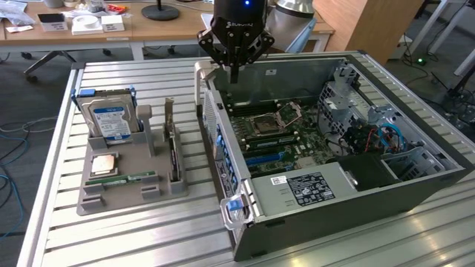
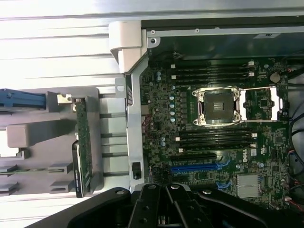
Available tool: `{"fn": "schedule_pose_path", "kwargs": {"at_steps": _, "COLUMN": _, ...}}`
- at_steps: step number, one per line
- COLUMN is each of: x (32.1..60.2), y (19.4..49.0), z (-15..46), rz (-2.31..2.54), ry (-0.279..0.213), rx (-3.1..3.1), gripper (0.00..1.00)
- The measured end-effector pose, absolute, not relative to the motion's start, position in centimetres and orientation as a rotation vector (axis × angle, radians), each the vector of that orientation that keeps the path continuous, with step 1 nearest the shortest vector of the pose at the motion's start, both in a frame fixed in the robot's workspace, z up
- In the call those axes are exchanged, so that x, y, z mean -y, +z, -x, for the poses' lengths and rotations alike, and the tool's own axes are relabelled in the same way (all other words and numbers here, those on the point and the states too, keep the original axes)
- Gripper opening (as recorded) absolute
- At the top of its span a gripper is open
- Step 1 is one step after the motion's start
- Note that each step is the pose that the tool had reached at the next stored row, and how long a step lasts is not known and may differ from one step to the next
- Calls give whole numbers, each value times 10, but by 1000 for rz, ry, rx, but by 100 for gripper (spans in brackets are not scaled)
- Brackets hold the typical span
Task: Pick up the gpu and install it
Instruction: 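Reach for the gpu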
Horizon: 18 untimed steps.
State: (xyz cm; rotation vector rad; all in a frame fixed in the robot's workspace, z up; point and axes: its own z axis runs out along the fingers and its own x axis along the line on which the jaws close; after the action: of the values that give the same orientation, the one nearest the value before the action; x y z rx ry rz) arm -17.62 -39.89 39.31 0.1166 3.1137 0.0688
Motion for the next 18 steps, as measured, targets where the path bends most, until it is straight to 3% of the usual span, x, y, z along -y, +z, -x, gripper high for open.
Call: {"fn": "schedule_pose_path", "kwargs": {"at_steps": 18, "x": 399, "y": 393, "z": 195, "rz": -117, "ry": 69, "rx": -3114, "gripper": 11}}
